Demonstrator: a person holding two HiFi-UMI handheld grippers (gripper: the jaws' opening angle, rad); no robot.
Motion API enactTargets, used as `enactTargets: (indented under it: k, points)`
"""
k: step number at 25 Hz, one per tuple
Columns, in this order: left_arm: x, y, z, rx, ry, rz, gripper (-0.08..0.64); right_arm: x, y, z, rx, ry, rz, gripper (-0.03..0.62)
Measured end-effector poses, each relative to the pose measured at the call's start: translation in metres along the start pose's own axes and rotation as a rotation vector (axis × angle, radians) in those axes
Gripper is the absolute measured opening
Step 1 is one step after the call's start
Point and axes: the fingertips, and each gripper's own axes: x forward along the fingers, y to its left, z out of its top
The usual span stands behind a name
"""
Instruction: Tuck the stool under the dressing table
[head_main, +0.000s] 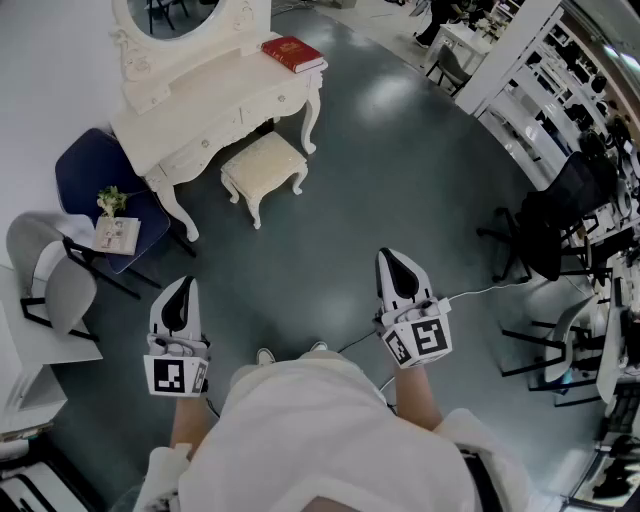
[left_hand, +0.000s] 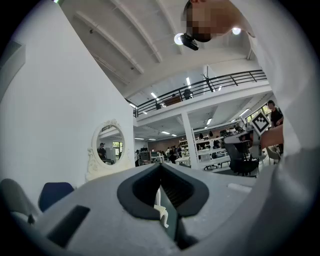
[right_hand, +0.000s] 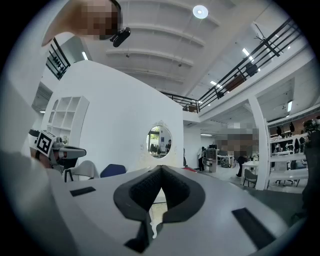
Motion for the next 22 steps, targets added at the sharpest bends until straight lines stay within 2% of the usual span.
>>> enactTargets:
  k: [10,16,17,19,21,22]
  points:
    - [-0.001,-0.003,-0.002,-0.013,0.006,-0.006,0.012,-0.002,0.014,-0.006,0.004,0.025,0.037,-0.002]
    - [-0.005,-0.003,-0.002,-0.034,-0.008,0.001,0.012,-0.008,0.013,-0.002,0.035,-0.004,0.058,0.002]
    - [-0.005,-0.002,-0.001,-0.036,-0.014,0.000,0.012,-0.007,0.012,0.000,0.029,-0.008,0.061,0.021]
    - [-0.005,-0.001,0.001,-0.040,-0.024,0.000,0.037,-0.008,0.007,0.004,0.024,-0.016,0.067,0.102]
    - [-0.006,-0.002,0.003,-0.045,-0.026,0.004,0.148,-0.010,0.000,0.006,0.015,-0.019,0.066,0.145]
    - [-0.006,-0.003,0.002,-0.042,-0.026,0.008,0.170,-0.012,-0.004,0.007,0.009,-0.019,0.065,0.163]
